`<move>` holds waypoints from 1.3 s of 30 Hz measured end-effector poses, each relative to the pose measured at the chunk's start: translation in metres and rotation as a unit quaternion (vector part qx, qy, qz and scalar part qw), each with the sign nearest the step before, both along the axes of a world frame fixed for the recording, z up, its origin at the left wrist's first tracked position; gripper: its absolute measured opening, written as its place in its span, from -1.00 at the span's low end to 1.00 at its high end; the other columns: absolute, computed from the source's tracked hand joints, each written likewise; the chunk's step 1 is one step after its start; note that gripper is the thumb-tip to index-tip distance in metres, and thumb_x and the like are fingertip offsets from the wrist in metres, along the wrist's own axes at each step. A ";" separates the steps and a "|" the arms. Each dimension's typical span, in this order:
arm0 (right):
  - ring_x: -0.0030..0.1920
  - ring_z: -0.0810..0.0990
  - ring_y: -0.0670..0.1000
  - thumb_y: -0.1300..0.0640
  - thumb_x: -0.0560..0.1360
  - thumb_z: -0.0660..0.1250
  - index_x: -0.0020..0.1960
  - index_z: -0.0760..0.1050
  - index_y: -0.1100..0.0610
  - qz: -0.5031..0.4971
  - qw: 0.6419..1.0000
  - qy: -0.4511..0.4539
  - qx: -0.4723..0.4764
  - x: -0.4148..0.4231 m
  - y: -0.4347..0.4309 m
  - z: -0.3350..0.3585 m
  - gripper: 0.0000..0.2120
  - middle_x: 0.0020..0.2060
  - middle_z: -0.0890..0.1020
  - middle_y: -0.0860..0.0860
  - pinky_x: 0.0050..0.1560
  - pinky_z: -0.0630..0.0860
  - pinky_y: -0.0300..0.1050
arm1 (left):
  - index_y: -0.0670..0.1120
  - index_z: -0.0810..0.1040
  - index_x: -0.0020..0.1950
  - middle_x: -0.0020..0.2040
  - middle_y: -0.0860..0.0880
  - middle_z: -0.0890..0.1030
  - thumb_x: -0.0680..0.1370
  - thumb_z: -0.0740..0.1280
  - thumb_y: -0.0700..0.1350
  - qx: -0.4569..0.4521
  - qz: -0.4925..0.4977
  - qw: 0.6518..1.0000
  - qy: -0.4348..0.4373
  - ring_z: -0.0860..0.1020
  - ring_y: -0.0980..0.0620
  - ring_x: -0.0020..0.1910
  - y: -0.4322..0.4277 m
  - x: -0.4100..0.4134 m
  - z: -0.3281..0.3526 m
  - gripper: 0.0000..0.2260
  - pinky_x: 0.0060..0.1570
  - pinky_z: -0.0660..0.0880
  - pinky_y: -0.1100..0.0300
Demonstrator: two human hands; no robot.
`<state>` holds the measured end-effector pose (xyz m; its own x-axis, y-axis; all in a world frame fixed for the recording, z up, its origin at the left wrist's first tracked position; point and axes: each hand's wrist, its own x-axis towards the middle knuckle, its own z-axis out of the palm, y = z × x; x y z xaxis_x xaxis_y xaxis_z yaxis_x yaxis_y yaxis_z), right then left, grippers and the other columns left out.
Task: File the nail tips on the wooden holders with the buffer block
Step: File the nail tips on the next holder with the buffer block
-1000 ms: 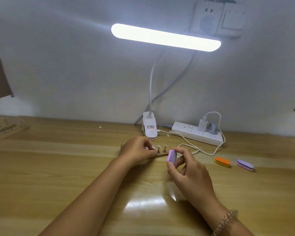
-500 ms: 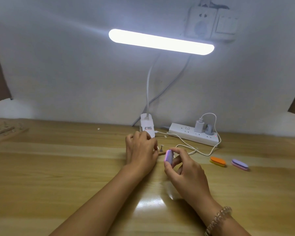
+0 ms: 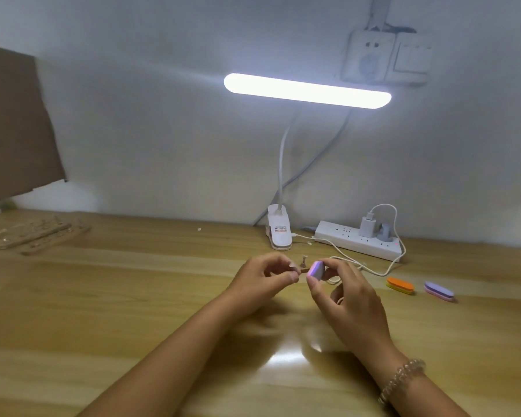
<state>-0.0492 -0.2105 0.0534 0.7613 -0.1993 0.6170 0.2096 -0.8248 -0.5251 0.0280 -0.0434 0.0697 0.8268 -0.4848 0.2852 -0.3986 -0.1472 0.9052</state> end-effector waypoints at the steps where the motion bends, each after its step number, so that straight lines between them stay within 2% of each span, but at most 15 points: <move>1: -0.37 0.53 -0.10 -0.15 0.47 0.32 0.11 0.49 -0.12 0.005 1.000 -0.001 -0.015 -0.002 0.002 0.001 -0.75 -0.09 0.54 -0.20 -0.32 0.52 -0.08 | -0.11 0.65 -0.08 -0.16 0.00 0.65 0.56 0.39 -0.24 -0.021 0.005 1.000 0.013 0.53 0.26 -0.25 0.004 -0.003 -0.006 -0.93 -0.18 0.42 0.39; 2: -0.38 0.53 -0.10 -0.14 0.48 0.34 0.13 0.49 -0.11 0.009 0.999 0.000 -0.032 -0.003 0.004 0.002 -0.75 -0.08 0.53 -0.20 -0.33 0.52 -0.08 | -0.10 0.66 -0.07 -0.16 0.02 0.64 0.57 0.37 -0.24 -0.025 0.012 0.999 0.018 0.53 0.29 -0.26 0.006 -0.005 -0.010 -0.90 -0.19 0.41 0.40; 4: -0.40 0.52 -0.12 -0.10 0.47 0.38 0.16 0.49 -0.10 0.017 0.998 0.005 -0.068 -0.007 0.008 0.002 -0.72 -0.07 0.51 -0.21 -0.36 0.51 -0.09 | -0.05 0.68 -0.07 -0.15 0.07 0.64 0.59 0.34 -0.19 -0.008 0.019 1.000 0.010 0.51 0.28 -0.24 0.006 -0.010 -0.015 -0.87 -0.16 0.41 0.30; 7: -0.39 0.51 -0.12 -0.08 0.46 0.37 0.23 0.48 -0.10 0.040 0.993 0.029 -0.109 -0.013 0.012 0.002 -0.66 -0.05 0.48 -0.24 -0.37 0.52 -0.08 | 0.10 0.63 -0.08 -0.08 0.09 0.63 0.53 0.26 -0.03 0.055 0.013 0.998 -0.038 0.56 0.06 -0.05 0.002 -0.015 -0.018 -0.85 0.01 0.47 0.08; 9: -0.36 0.53 -0.12 -0.08 0.46 0.34 0.28 0.46 -0.12 0.051 0.991 0.048 -0.118 -0.013 0.014 0.002 -0.61 -0.01 0.47 -0.26 -0.33 0.55 -0.05 | 0.17 0.58 -0.08 -0.08 0.15 0.56 0.58 0.27 -0.07 0.097 0.024 0.992 -0.073 0.53 -0.01 -0.02 0.002 -0.015 -0.021 -0.84 0.05 0.48 0.00; 14: -0.36 0.53 -0.16 -0.02 0.47 0.41 0.24 0.51 -0.11 0.027 0.994 0.053 -0.096 -0.009 0.009 0.002 -0.66 -0.07 0.50 -0.22 -0.28 0.53 -0.08 | 0.04 0.62 0.09 -0.08 0.19 0.50 0.63 0.26 -0.07 0.155 0.035 0.981 -0.108 0.50 0.06 -0.04 0.003 -0.013 -0.027 -0.85 0.08 0.49 0.01; 18: -0.40 0.52 -0.14 -0.09 0.43 0.41 0.13 0.53 -0.13 0.060 0.990 0.041 -0.118 -0.012 0.013 0.002 -0.71 -0.10 0.53 -0.24 -0.36 0.52 -0.09 | 0.12 0.60 0.17 0.08 0.09 0.60 0.62 0.22 -0.10 0.171 0.026 0.978 -0.114 0.53 0.05 0.05 0.004 -0.014 -0.026 -0.77 0.07 0.49 0.06; 20: -0.39 0.52 -0.14 -0.06 0.44 0.45 0.11 0.55 -0.09 0.035 0.995 0.034 -0.085 -0.008 0.010 0.002 -0.75 -0.11 0.55 -0.21 -0.32 0.52 -0.08 | 0.11 0.61 0.13 0.05 0.12 0.59 0.63 0.23 -0.07 0.184 0.028 0.974 -0.125 0.53 0.07 0.02 0.004 -0.016 -0.026 -0.81 0.03 0.48 0.09; 22: -0.37 0.51 -0.14 -0.07 0.45 0.45 0.10 0.55 -0.09 0.017 0.997 0.033 -0.071 -0.006 0.005 0.001 -0.76 -0.12 0.55 -0.20 -0.29 0.49 -0.10 | 0.11 0.60 0.13 0.09 0.13 0.59 0.63 0.24 -0.05 0.206 0.032 0.968 -0.138 0.55 0.07 0.06 0.003 -0.018 -0.027 -0.82 0.03 0.48 0.11; 26: -0.37 0.46 -0.16 -0.13 0.42 0.40 0.00 0.51 -0.13 0.055 0.990 0.036 -0.121 -0.010 0.011 -0.001 -0.80 -0.15 0.52 -0.24 -0.36 0.43 -0.19 | 0.17 0.58 0.25 0.22 0.19 0.60 0.59 0.23 -0.10 0.210 0.033 0.968 -0.131 0.54 0.14 0.16 0.004 -0.017 -0.027 -0.71 0.11 0.49 0.13; 30: -0.35 0.53 -0.14 -0.10 0.43 0.46 0.00 0.55 -0.09 0.018 0.998 0.048 -0.037 -0.004 0.003 0.001 -0.80 -0.13 0.57 -0.21 -0.26 0.49 -0.12 | 0.14 0.61 0.14 0.15 0.18 0.61 0.63 0.24 -0.02 0.209 0.040 0.968 -0.134 0.54 0.13 0.07 0.002 -0.017 -0.028 -0.82 0.02 0.48 0.14; 33: -0.36 0.49 -0.19 -0.08 0.40 0.48 0.00 0.53 -0.11 0.039 0.995 0.041 -0.087 -0.008 0.005 -0.002 -0.78 -0.14 0.54 -0.24 -0.33 0.42 -0.22 | 0.13 0.61 0.15 0.16 0.19 0.62 0.61 0.24 -0.05 0.206 0.040 0.970 -0.125 0.54 0.13 0.08 0.003 -0.017 -0.029 -0.79 0.03 0.48 0.13; 35: -0.35 0.47 -0.21 -0.09 0.39 0.47 0.00 0.51 -0.12 0.060 0.991 0.043 -0.113 -0.010 0.010 -0.002 -0.77 -0.14 0.53 -0.24 -0.35 0.43 -0.21 | 0.15 0.60 0.20 0.17 0.19 0.62 0.59 0.23 -0.07 0.206 0.039 0.970 -0.120 0.54 0.13 0.09 0.003 -0.016 -0.028 -0.74 0.04 0.48 0.12; 39: -0.36 0.51 -0.16 -0.10 0.41 0.48 -0.04 0.50 -0.11 0.018 0.998 0.051 -0.038 -0.005 0.003 0.002 -0.79 -0.14 0.56 -0.22 -0.30 0.43 -0.15 | 0.12 0.62 0.12 0.11 0.17 0.63 0.62 0.25 -0.02 0.205 0.049 0.969 -0.125 0.50 0.18 -0.05 0.001 -0.016 -0.029 -0.83 -0.05 0.43 0.18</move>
<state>-0.0539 -0.2078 0.0550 0.8264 -0.1264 0.5487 0.1891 -0.8556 -0.4819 0.0124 -0.0420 0.0411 0.8045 -0.5226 0.2823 -0.5640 -0.5228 0.6393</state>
